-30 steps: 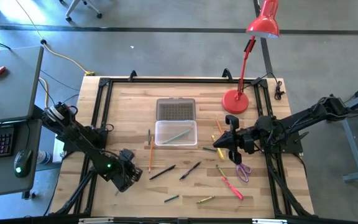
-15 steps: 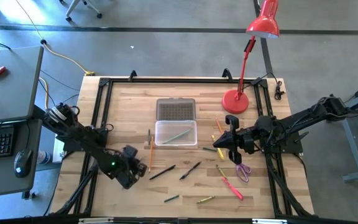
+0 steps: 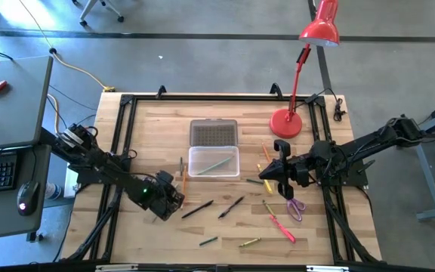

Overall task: Pick & place school supplies into a supply box
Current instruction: Put the light blue pencil into the supply box

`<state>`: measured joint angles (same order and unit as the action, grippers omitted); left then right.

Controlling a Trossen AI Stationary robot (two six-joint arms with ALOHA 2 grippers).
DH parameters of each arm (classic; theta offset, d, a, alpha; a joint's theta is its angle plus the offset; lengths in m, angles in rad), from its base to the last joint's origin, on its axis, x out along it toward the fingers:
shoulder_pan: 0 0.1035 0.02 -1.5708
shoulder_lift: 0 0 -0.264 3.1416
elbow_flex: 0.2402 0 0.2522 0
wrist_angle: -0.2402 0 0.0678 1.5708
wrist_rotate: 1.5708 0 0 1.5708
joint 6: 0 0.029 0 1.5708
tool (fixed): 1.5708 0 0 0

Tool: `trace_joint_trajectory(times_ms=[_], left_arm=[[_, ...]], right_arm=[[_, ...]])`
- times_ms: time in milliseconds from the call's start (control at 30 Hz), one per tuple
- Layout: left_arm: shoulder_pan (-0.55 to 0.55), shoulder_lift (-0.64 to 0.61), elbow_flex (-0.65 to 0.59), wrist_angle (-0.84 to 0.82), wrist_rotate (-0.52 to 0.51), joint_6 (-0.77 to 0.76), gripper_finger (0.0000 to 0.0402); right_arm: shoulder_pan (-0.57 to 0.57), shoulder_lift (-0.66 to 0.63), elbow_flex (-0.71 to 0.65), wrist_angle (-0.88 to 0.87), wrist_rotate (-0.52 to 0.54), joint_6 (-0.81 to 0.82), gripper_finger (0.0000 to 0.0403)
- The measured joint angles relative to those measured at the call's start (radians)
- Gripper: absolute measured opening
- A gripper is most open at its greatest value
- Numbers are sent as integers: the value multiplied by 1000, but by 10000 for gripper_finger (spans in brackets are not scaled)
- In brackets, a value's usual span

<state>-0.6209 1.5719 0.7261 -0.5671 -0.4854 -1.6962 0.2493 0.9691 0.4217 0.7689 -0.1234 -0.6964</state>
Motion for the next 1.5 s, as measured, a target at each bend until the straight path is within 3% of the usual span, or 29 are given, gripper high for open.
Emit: trace_joint_trajectory(times_ms=[300, 933, 1333, 1500], left_arm=[[0, 0, 30, -14, 3, 43, 26], [-1, 32, 34, 16, -18, 45, 63], [-10, 176, 38, 52, -121, 43, 67], [-52, 232, 36, 66, -249, 29, 67]], right_arm=[[0, 0, 0, 0, 0, 0, 0], [0, 0, 0, 0, 0, -2, 0], [0, 0, 0, 0, 0, -3, 0], [0, 0, 0, 5, 0, -35, 0]])
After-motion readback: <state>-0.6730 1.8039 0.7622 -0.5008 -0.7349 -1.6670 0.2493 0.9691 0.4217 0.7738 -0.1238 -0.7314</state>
